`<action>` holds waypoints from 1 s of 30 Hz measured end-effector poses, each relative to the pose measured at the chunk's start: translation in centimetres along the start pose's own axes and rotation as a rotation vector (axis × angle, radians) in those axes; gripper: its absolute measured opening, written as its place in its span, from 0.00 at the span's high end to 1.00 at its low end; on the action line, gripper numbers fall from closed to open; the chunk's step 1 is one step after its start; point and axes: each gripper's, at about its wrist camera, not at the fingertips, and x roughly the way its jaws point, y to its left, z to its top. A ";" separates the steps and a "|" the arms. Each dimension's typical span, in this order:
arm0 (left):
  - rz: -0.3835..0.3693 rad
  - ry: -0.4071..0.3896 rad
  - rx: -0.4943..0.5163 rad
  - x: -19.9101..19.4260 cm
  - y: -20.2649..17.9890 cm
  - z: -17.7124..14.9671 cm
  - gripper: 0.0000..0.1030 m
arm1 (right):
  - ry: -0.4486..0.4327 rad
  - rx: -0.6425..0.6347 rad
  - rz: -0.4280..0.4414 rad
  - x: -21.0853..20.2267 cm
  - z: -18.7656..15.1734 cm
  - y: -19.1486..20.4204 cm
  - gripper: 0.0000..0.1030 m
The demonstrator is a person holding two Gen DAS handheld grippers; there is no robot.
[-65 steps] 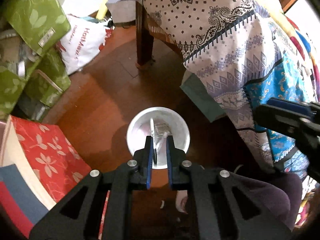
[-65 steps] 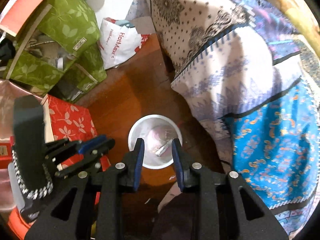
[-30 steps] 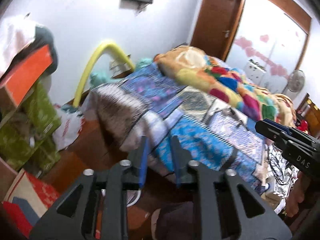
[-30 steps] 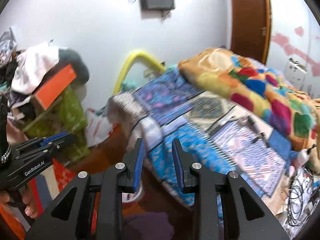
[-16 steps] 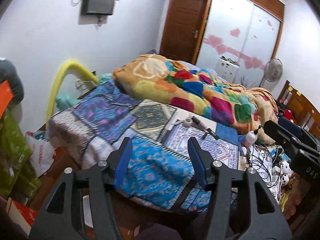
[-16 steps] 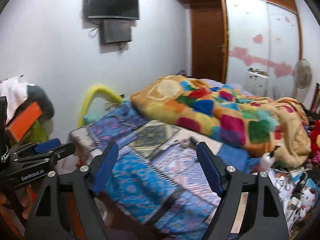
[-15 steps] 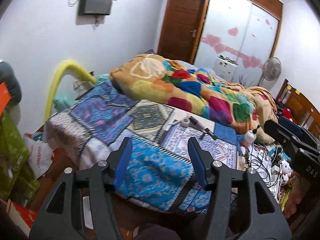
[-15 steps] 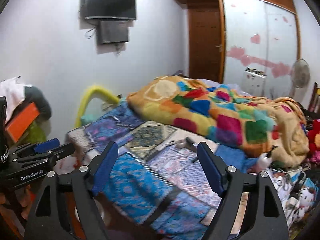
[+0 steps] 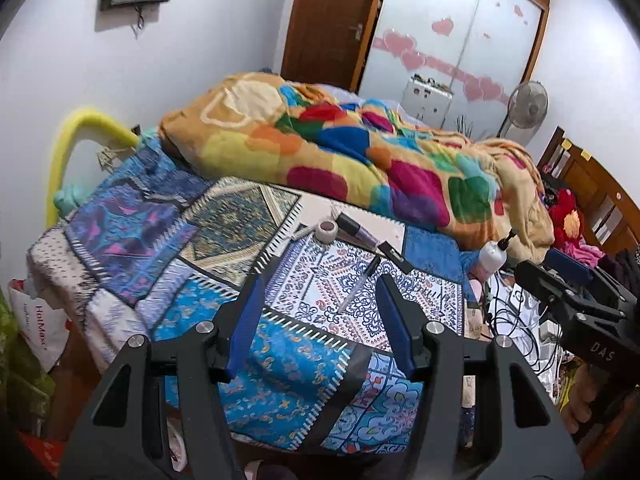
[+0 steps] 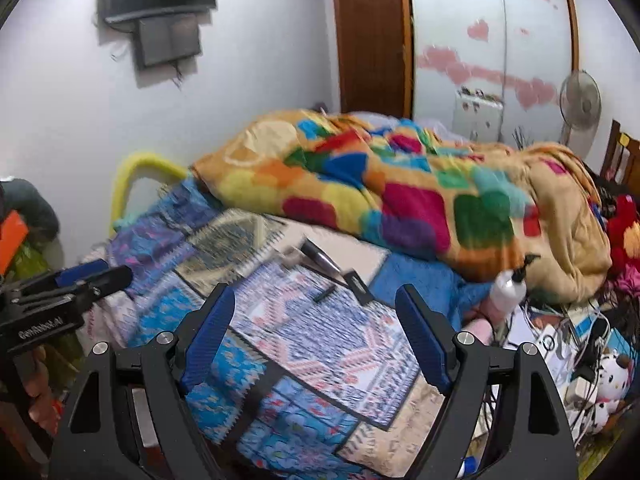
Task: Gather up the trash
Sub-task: 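Move both open tools back over the items on the bed, then grasp the clear tape roll with the left tool while the right tool grasps the black card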
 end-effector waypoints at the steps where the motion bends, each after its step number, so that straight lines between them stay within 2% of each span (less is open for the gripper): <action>1: -0.001 0.011 0.001 0.9 -0.1 0.0 0.45 | 0.019 0.000 -0.022 1.0 -0.1 -0.6 0.22; 6: -0.005 0.069 0.019 5.9 -0.4 0.4 0.45 | 0.074 0.006 -0.064 4.9 -0.5 -3.0 0.22; 12: -0.021 0.140 0.024 12.4 -0.5 0.8 0.45 | 0.125 0.054 -0.046 9.8 -0.6 -5.5 0.22; 20: -0.042 0.210 0.007 20.4 -0.6 1.0 0.45 | 0.246 0.062 -0.047 17.2 -1.6 -7.8 0.23; 25: -0.038 0.190 0.047 24.1 -0.8 2.2 0.45 | 0.284 0.050 0.010 20.0 -2.2 -8.2 0.32; 27: -0.035 0.181 0.059 25.2 -0.9 2.6 0.45 | 0.294 0.024 0.031 20.9 -2.3 -7.8 0.41; 30: -0.035 0.177 0.081 27.0 -0.8 3.1 0.45 | 0.311 -0.021 0.048 22.0 -2.3 -7.1 0.48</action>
